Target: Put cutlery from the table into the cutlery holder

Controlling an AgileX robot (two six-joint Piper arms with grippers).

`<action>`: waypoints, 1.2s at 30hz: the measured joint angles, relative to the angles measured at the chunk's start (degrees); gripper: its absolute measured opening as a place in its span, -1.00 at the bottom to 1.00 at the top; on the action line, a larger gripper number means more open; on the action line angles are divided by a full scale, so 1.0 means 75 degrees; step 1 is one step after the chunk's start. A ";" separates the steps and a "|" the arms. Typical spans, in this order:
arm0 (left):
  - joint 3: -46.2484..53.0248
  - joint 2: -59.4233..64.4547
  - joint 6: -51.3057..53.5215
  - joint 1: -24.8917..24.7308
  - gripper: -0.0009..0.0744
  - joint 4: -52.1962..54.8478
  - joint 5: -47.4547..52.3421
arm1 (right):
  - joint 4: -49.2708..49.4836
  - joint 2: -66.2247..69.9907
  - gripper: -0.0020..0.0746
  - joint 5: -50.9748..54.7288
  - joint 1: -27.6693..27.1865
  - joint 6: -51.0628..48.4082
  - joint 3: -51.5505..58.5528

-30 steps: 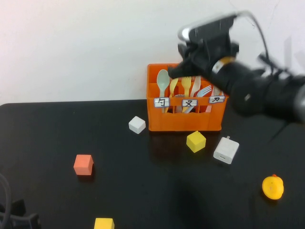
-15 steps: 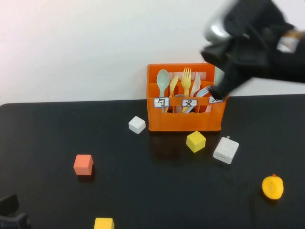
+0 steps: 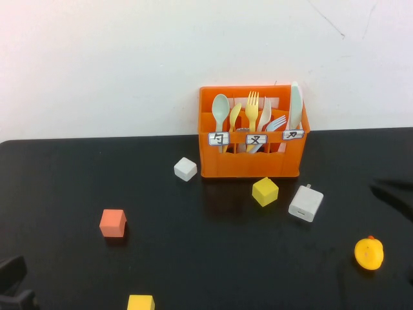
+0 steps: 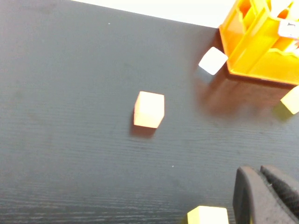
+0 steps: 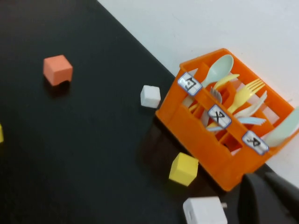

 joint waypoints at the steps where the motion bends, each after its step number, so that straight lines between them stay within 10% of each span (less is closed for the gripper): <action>1: 0.0017 0.0000 0.0000 0.0000 -0.98 -0.0013 -0.0056 | 0.0000 -0.0322 -0.95 0.0032 0.0000 0.0000 0.0204; 36: 0.0889 -0.2557 0.0000 0.0000 -0.98 0.0052 -0.0559 | 0.0636 -0.4465 -0.95 0.1685 0.0000 0.0082 0.2670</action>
